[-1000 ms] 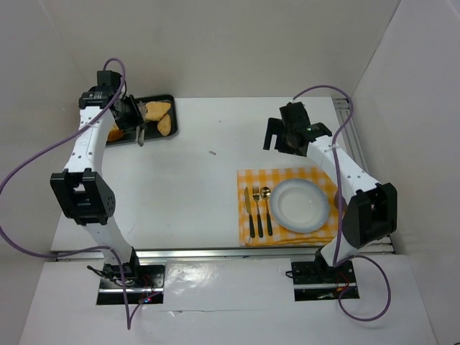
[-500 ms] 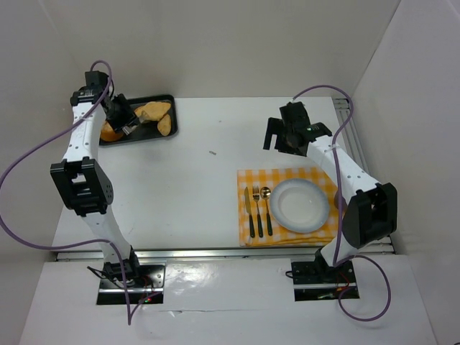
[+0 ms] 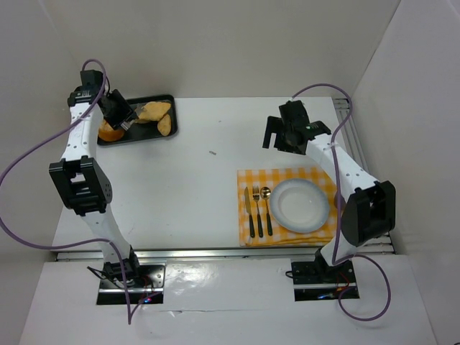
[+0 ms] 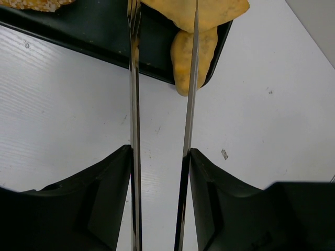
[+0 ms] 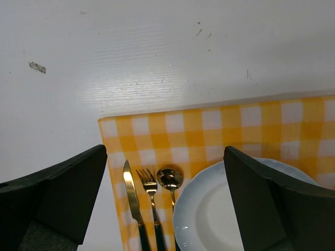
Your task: Place the bread
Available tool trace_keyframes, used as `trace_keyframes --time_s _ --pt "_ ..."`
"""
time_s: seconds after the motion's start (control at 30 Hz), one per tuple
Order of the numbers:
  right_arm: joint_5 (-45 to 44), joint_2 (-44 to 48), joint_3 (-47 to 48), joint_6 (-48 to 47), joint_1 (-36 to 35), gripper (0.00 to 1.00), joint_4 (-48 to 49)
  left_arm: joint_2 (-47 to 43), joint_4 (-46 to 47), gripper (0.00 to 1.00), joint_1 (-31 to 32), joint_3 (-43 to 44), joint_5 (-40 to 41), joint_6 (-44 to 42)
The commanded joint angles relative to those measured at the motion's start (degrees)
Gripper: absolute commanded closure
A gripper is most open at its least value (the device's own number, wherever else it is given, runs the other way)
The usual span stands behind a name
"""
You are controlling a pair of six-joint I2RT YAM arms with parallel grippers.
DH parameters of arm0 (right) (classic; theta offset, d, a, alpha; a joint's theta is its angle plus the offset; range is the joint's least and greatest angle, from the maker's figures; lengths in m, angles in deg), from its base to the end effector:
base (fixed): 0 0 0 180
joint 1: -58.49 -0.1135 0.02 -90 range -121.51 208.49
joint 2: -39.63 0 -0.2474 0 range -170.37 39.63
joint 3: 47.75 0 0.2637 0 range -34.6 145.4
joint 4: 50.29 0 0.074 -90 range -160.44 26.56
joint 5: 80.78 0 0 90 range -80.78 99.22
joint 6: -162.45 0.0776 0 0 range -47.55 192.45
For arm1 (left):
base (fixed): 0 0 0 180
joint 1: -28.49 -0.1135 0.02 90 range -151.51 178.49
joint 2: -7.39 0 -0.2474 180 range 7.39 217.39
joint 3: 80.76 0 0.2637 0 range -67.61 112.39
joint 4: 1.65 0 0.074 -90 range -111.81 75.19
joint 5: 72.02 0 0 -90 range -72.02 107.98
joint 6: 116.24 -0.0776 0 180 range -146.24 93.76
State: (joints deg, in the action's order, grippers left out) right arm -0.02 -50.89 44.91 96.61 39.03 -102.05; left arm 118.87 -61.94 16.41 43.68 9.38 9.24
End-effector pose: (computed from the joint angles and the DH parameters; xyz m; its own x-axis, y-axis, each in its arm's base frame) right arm 0.3656 0.1160 0.2560 -0.7498 0.1635 -0.6412 0.0834 0.9846 0.1536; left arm 0.4618 0.0870 0.2920 -0.5229 -0.6988 -0.4881 -0.5051 0.7153 -0.4829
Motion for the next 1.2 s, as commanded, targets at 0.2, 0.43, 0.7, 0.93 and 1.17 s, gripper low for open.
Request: trace_keyframes --time_s 0.2,0.43,0.7,0.93,1.17 --pt "-0.61 -1.85 3.72 -0.17 0.22 0.00 0.91 1.46 1.78 0.41 -1.63 3.06 0.08 1.61" --pt "-0.09 -3.00 4.87 -0.70 0.22 0.00 0.38 5.06 1.08 0.39 -2.16 6.23 -1.58 1.08" --pt "-0.08 -4.05 6.01 -0.70 0.22 0.00 0.38 7.87 3.80 0.41 -2.16 5.97 -5.02 0.55" --pt "-0.08 -4.05 6.54 -0.17 0.22 0.00 -0.15 5.77 4.86 0.77 -2.69 5.96 -5.02 1.08" --pt "0.45 -2.82 6.01 0.36 0.22 0.00 -0.15 -1.16 4.86 0.97 -3.22 4.82 -5.55 -0.06"
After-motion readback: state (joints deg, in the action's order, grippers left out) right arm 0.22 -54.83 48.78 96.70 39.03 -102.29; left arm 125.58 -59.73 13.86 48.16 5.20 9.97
